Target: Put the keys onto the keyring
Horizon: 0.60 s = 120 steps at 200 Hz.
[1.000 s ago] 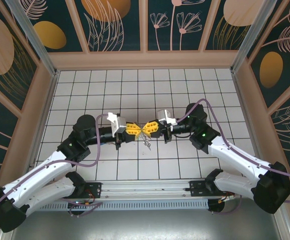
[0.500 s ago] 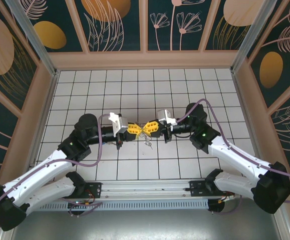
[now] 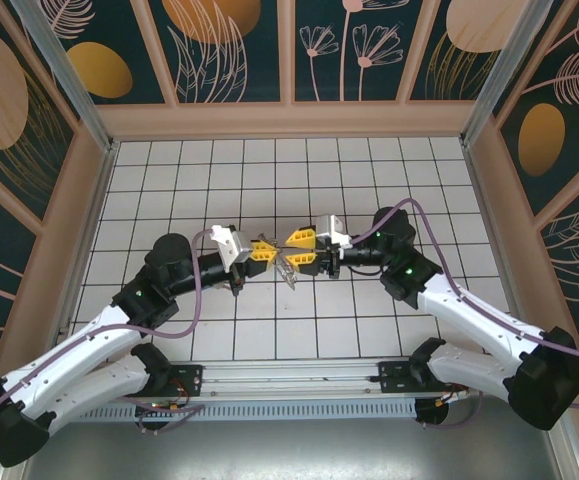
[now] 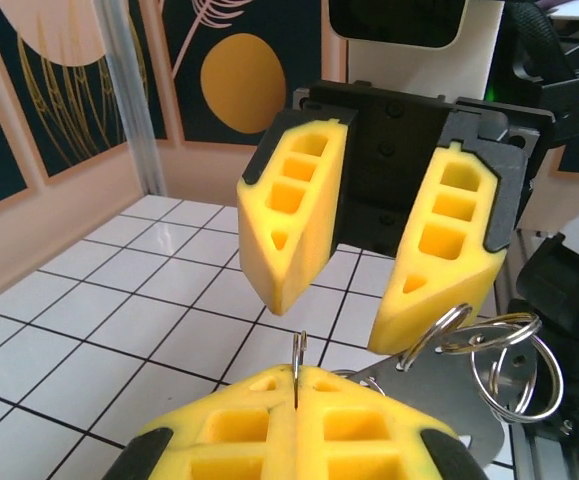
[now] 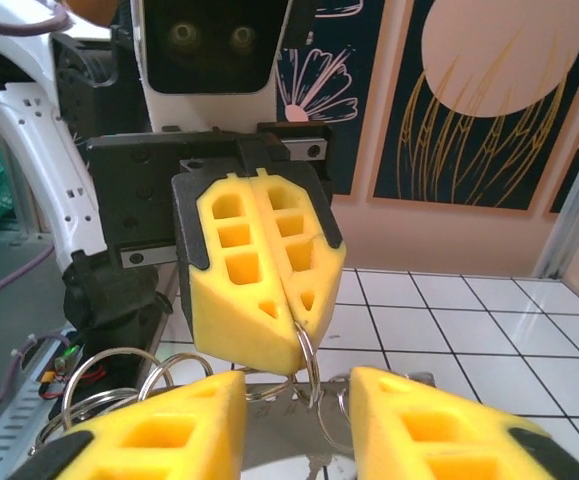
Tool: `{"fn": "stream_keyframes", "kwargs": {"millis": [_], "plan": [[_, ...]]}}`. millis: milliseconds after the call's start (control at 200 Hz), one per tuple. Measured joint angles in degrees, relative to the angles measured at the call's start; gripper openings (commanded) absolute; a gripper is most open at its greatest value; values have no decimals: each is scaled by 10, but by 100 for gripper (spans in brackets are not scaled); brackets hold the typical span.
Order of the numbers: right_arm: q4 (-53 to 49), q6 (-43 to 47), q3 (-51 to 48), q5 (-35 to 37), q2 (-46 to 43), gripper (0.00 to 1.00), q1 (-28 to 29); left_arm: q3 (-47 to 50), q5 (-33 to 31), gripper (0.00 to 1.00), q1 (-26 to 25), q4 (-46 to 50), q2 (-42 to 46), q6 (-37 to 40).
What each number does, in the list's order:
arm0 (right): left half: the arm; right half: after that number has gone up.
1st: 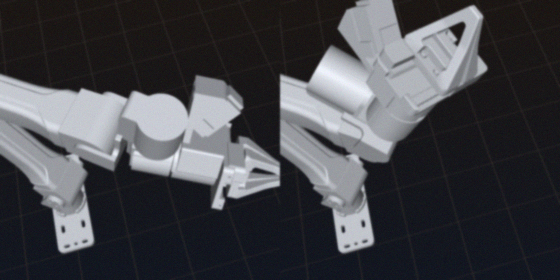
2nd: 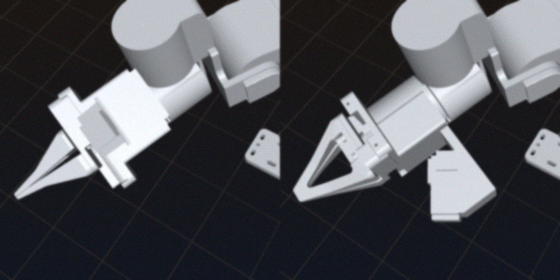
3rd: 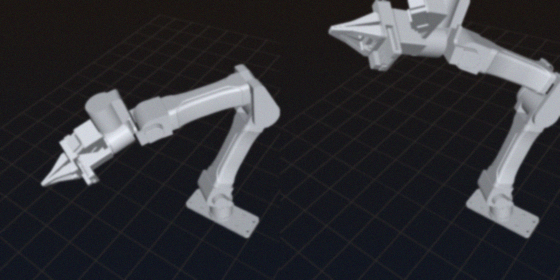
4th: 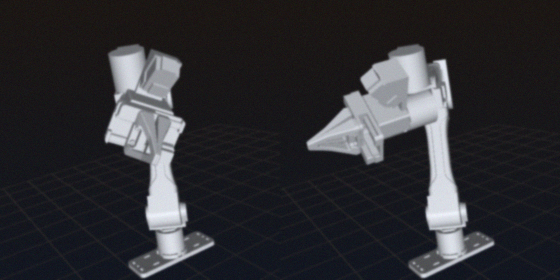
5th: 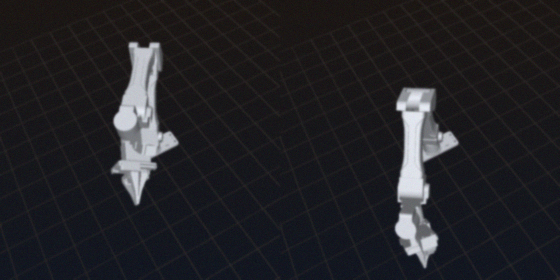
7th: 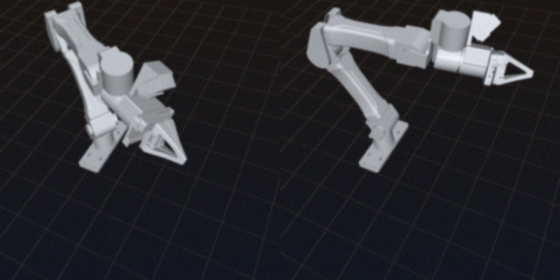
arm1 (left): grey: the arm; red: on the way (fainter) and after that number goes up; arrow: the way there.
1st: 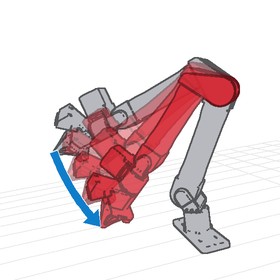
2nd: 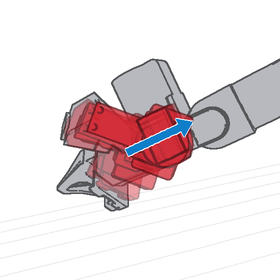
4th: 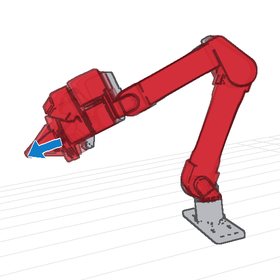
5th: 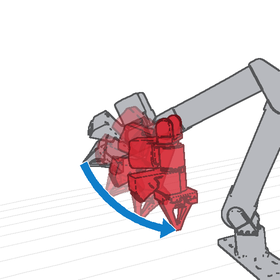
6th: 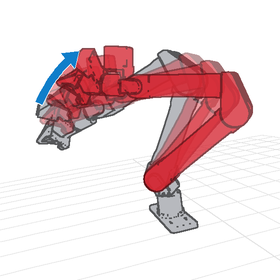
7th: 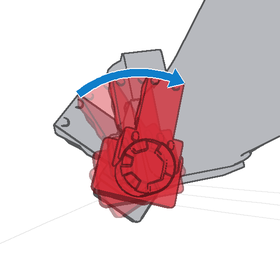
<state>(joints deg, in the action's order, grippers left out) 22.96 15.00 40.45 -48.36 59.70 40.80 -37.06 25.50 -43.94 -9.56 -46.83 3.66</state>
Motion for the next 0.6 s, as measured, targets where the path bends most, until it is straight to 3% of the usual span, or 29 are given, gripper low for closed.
{"fn": "stream_keyframes", "kwargs": {"millis": [225,400,601], "plan": [[-8,-8,0,86,-5,59,1,0,-68,0,0,12,2,-2],[-49,-29,1,174,5,64,-20,2,-166,0,0,28,7,-25],[-93,-65,13,225,61,65,-64,12,-297,0,0,52,37,-71]]}}
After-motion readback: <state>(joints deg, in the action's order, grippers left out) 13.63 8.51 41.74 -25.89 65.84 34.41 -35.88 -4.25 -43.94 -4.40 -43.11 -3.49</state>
